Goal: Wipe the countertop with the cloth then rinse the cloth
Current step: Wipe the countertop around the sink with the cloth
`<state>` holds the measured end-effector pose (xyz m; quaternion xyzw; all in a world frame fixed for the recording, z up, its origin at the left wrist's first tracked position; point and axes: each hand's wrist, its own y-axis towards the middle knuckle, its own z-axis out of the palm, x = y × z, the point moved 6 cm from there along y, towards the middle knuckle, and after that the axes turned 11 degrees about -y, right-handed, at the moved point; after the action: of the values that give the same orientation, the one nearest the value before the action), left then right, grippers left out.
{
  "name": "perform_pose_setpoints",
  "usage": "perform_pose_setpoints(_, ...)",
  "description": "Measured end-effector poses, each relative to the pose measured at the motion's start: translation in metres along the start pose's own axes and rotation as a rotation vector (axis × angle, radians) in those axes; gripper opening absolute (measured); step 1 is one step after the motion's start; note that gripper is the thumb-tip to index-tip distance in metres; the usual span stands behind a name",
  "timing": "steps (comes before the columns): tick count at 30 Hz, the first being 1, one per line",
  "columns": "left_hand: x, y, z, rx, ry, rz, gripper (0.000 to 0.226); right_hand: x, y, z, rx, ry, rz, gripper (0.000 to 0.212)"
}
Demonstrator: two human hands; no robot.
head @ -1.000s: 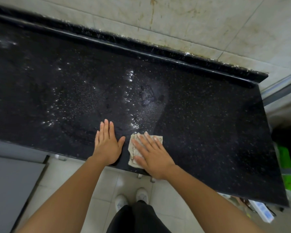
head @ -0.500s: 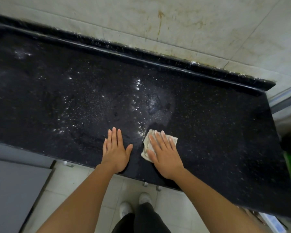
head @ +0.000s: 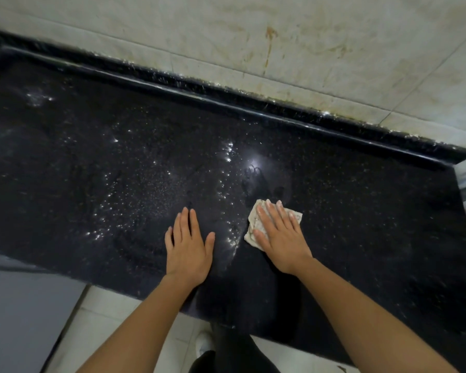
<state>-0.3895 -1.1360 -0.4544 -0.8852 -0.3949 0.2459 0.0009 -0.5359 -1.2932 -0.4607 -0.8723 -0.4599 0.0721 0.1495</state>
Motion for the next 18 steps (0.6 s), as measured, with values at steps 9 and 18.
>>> perform_pose_setpoints(9, -0.010, 0.105, -0.015, 0.010, 0.063, 0.001, 0.071, -0.033, 0.103, -0.034, -0.023, 0.057, 0.090, 0.063)
perform_pose_setpoints(18, -0.008, 0.127, -0.008, 0.081, 0.088, 0.001, 0.072, -0.035, 0.126, -0.040, -0.029, 0.091, 0.090, 0.062)
